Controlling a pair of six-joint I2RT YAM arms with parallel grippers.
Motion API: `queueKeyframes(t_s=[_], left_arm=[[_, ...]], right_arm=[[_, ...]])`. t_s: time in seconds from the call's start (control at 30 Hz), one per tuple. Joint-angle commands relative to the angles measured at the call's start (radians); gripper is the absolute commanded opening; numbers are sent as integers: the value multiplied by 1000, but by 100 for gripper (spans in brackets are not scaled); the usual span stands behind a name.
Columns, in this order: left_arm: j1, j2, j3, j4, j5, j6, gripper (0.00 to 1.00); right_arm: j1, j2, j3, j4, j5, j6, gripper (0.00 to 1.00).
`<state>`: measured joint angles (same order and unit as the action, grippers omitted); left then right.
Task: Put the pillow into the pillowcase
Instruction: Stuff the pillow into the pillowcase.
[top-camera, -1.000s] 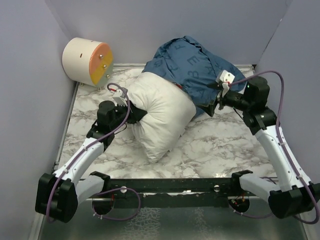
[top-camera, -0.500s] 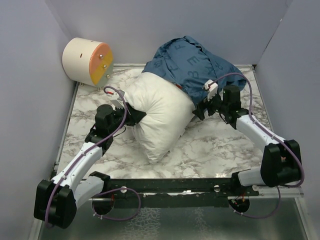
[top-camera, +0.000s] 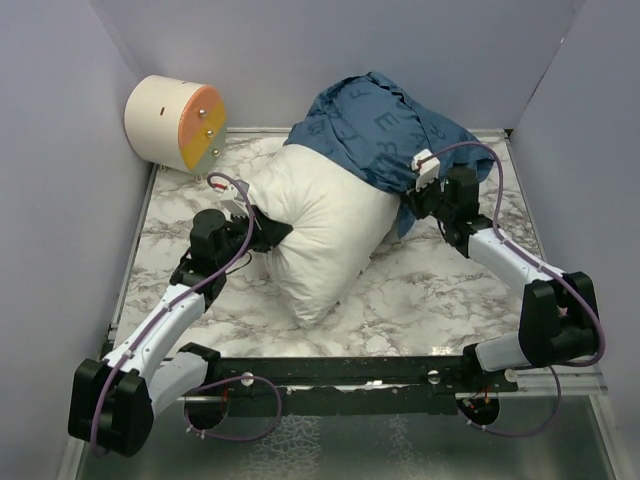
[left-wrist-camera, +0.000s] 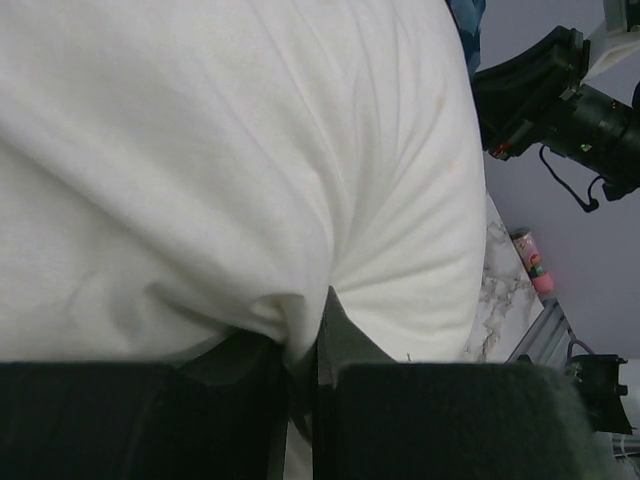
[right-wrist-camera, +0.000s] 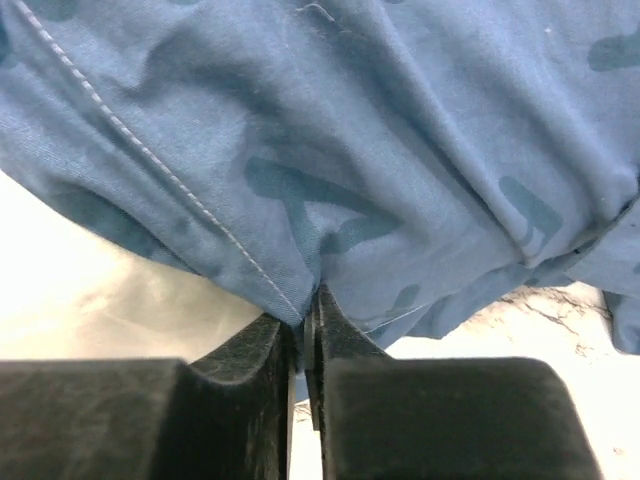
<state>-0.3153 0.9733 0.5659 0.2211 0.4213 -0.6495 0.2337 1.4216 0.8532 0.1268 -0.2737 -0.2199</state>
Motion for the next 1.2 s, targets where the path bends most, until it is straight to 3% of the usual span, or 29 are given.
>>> queueKeyframes(t_s=[0.0, 0.13, 0.2, 0.3, 0.4, 0.47, 0.6, 0.7, 0.73, 0.83, 0.9, 1.0, 1.17], left_arm=[[5, 28, 20, 38, 60, 4, 8], [5, 74, 65, 73, 93, 29, 7], [4, 112, 110, 92, 117, 34, 5], [-4, 181, 203, 108, 151, 31, 3], [-30, 226, 277, 115, 151, 31, 2], [-47, 236, 294, 118, 141, 32, 2], [-61, 217, 252, 116, 128, 41, 2], [-61, 183, 196, 83, 108, 83, 7], [-61, 174, 183, 61, 97, 103, 15], [-61, 132, 169, -65, 28, 182, 49], [-61, 86, 186, -178, -50, 243, 64], [-61, -11, 236, -342, -148, 330, 73], [-63, -117, 386, -564, -181, 420, 74]], right_arm=[[-1, -12, 53, -44, -215, -69, 4], [13, -58, 144, -213, -644, -161, 1], [104, -56, 270, -338, -747, -229, 1], [299, 23, 567, -588, -774, -309, 1], [399, 113, 736, -611, -830, -193, 1], [403, 149, 723, -532, -800, -81, 1], [343, 182, 572, -425, -534, 0, 1], [235, 216, 517, -444, -543, 23, 1], [212, 214, 499, -452, -553, 13, 2], [180, 177, 459, -520, -597, -78, 23], [173, 128, 421, -554, -648, -124, 37], [165, 32, 351, -555, -739, -170, 58], [75, -128, 235, -503, -931, -195, 84]])
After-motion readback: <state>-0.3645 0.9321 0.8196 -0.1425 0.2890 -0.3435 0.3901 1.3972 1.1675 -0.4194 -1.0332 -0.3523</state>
